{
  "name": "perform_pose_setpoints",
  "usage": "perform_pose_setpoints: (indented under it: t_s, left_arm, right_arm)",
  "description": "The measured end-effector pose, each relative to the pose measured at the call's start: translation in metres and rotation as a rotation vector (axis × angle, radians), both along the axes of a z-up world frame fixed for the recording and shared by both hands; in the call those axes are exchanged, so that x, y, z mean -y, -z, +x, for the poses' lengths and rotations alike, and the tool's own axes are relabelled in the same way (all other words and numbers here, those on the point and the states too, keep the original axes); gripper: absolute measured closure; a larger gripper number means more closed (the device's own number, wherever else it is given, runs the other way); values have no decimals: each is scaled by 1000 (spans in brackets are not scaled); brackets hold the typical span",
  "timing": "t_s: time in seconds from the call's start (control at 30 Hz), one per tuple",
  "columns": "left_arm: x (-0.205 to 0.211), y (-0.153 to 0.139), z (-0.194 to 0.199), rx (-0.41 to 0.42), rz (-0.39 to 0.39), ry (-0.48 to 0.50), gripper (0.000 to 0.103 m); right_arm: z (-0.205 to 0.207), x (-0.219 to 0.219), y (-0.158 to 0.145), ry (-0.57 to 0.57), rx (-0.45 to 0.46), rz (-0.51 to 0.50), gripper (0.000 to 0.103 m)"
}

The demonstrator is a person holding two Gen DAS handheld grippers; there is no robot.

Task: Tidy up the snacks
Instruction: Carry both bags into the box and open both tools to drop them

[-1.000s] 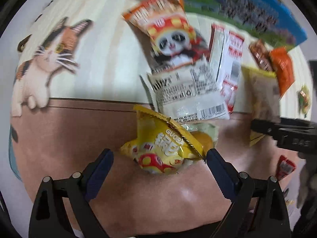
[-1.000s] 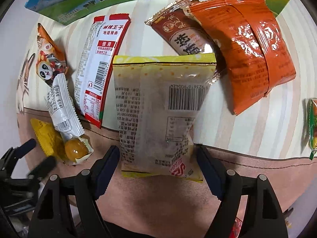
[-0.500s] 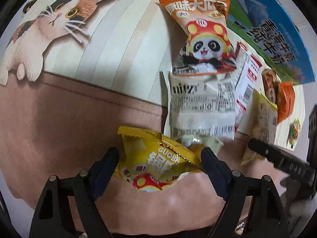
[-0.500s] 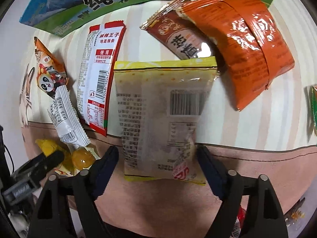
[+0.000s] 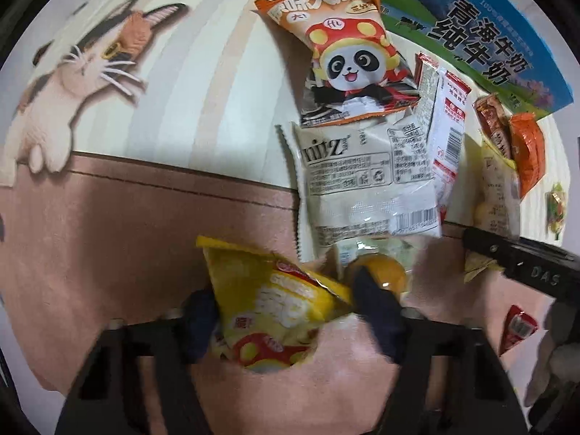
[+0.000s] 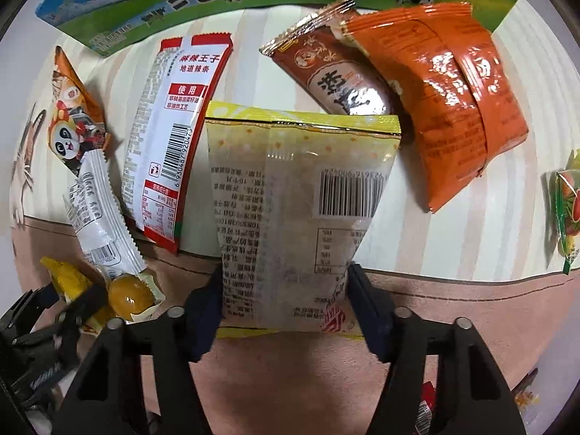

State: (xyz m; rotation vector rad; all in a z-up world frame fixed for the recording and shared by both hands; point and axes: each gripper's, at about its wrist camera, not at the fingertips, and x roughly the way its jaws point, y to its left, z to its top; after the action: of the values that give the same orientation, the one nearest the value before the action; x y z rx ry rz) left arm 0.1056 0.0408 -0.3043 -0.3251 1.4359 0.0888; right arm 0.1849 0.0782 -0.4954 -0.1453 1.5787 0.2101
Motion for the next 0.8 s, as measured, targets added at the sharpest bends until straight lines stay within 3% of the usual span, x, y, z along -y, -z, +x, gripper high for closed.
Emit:
perform_pose_setpoints:
  t_s: [0.3,0.53,0.8]
  left_arm:
    - [-7,-11,-15,15,-1,-80,52]
    - [-31,-63,-15,69,-66,-163,52]
    - [-33,-134,18,177,-97,-112,52]
  right_arm:
    - [-20,9,-20,26,22,47,47]
    - [-35,28,-47,35,35,118,50]
    - [-41,26,-108,40,94,253,50]
